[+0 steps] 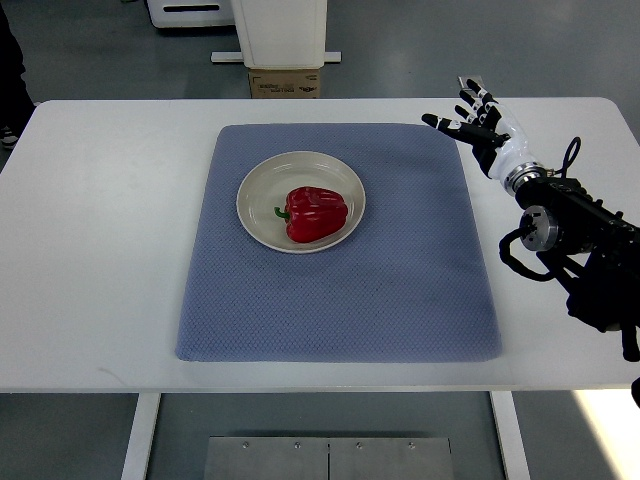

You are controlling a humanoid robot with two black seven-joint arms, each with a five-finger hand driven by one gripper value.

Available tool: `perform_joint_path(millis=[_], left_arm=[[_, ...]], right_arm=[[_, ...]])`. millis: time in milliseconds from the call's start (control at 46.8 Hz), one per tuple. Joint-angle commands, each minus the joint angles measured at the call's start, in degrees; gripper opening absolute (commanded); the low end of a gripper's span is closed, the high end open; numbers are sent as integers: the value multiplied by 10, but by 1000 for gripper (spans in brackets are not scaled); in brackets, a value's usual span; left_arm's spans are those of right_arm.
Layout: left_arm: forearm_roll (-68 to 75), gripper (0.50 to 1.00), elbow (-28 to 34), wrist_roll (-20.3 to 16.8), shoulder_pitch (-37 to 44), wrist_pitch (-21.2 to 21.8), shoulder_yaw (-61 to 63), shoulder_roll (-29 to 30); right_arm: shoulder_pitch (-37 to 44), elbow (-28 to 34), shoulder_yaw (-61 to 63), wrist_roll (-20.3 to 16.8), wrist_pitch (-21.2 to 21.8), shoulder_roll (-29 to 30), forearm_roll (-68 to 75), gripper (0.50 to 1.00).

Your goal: Place red pepper on plate with right hand

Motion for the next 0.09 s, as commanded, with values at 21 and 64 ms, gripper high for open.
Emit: perform_joint_path(millis=[21,64], left_arm=[[0,1000,0,0,0,0,0,0],[0,1000,0,1,0,0,0,0]], right_arm=[[-4,1,-1,1,0,-4,0,1000],[-6,1,-1,1,0,-3,0,1000]])
